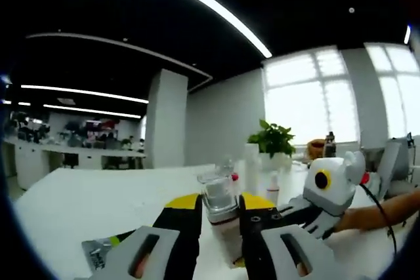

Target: Arrange the skincare products in the storage area until every visible bottle or jar stands upright without overlapping.

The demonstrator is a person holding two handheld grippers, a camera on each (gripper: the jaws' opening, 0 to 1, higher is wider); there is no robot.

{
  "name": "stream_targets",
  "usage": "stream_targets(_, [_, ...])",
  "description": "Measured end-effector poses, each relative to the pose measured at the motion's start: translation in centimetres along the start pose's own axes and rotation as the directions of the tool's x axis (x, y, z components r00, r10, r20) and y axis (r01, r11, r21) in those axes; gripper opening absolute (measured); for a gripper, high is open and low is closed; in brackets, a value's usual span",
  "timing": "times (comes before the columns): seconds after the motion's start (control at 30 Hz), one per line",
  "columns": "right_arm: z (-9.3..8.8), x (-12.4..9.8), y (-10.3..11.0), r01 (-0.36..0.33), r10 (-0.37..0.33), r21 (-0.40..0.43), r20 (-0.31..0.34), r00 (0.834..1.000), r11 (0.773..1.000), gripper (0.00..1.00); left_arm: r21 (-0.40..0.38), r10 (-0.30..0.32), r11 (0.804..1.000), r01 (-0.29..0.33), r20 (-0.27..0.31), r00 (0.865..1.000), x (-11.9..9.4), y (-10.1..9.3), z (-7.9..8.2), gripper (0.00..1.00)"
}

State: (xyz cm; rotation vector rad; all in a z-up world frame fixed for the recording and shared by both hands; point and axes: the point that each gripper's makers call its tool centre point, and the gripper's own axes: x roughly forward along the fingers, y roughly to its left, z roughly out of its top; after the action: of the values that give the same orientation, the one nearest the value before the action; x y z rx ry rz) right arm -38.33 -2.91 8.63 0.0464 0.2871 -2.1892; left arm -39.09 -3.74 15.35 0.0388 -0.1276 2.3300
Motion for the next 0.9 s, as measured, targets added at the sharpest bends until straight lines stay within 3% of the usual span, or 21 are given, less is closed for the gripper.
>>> stream_targets(0.17, [1.1, -0.3, 0.4, -0.044, 0.042, 0.050, 0.049, 0.998, 0.998, 0.26, 0.002, -0.034, 0.999, 0.034, -0.035, 0.999, -0.1, -0.2, -0.6, 0.20])
stream_targets(0.3, [1.9, -0.9, 0.1, -0.061, 0.053, 0.086, 0.091, 0.994, 0.994, 0.27, -0.110, -0.139, 0.985, 0.133, -0.048, 0.989, -0.4, -1.4, -0.7, 0.20])
stream_targets(0.43, [2.9, -1.4, 1.2, -0.162, 0.140, 0.158, 0.140, 0.980, 0.974, 0.25, -0.176, -0.251, 0.954, 0.242, -0.031, 0.967, -1.0, -2.4, -0.6, 0.19])
stream_targets(0.57, [3.4, -2.2, 2.5, -0.295, 0.261, 0.227, 0.171, 0.950, 0.928, 0.30, -0.164, -0.312, 0.939, 0.302, -0.037, 0.949, -1.7, -2.9, -0.9, 0.19])
stream_targets(0.67, [2.9, -2.1, 2.5, -0.294, 0.266, 0.230, 0.143, 0.953, 0.928, 0.38, -0.116, -0.341, 0.935, 0.336, -0.028, 0.940, -2.3, -3.2, -0.6, 0.19])
stream_targets(0.77, [2.6, -2.0, 2.7, -0.293, 0.271, 0.206, 0.126, 0.954, 0.934, 0.33, -0.101, -0.407, 0.909, 0.404, -0.009, 0.913, -3.1, -4.1, 0.0, 0.19])
stream_targets(0.9, [2.7, -2.2, 3.7, -0.345, 0.323, 0.204, 0.132, 0.937, 0.916, 0.35, -0.090, -0.482, 0.874, 0.477, -0.039, 0.875, -3.8, -5.3, -0.5, 0.19])
